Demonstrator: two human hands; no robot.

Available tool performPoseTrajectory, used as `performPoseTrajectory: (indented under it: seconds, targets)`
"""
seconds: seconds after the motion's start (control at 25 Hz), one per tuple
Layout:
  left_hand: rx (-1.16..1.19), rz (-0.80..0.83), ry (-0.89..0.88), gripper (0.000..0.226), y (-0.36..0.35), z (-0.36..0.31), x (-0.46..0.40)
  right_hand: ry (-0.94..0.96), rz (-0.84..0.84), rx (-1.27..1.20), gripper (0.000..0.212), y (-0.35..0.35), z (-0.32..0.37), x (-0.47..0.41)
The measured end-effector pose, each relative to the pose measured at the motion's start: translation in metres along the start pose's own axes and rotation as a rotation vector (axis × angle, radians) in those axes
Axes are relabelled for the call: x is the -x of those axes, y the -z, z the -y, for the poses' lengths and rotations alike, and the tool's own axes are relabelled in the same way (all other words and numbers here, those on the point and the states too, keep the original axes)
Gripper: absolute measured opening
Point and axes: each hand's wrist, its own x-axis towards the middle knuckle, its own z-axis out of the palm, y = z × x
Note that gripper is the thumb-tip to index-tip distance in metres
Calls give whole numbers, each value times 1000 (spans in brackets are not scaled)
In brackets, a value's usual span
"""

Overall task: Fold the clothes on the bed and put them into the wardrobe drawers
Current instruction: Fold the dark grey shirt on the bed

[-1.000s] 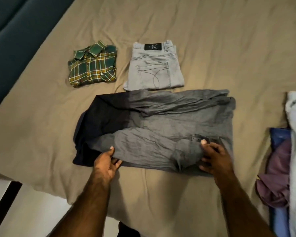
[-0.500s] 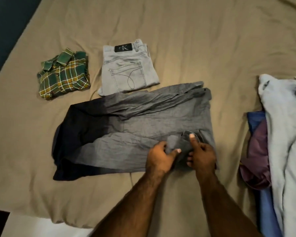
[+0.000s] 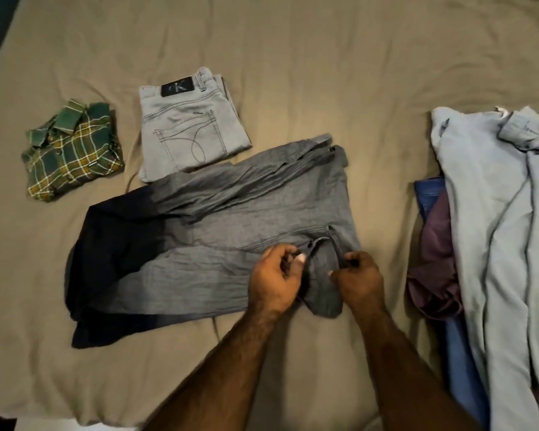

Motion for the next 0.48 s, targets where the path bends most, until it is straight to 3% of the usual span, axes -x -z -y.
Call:
performPoseTrajectory:
  seconds: [0.04, 0.12, 0.2, 0.24, 0.32, 0.4, 0.48]
  targets:
    - [-25, 116, -17, 53, 2, -3, -4, 15, -29, 15, 37, 5, 0, -4]
    - [-395, 460, -257, 80, 11, 1, -12, 67, -66, 26, 31, 10, 7, -5]
    - [-727, 582, -512, 64, 15, 17, -14, 93, -83, 66, 26, 7, 3, -12]
    - [-683, 557, -499, 44, 15, 16, -16, 65, -62, 49, 19, 8, -2, -17]
    - [-455, 380, -247, 22, 12, 10, -20, 23, 35, -32, 15, 4, -24, -29]
    - [-451, 252, -50, 21, 3, 3, -29, 27, 9, -51, 23, 1, -34, -28]
    - [-578, 181, 0, 25, -7, -7, -35, 89, -6, -2, 7, 2, -25, -12]
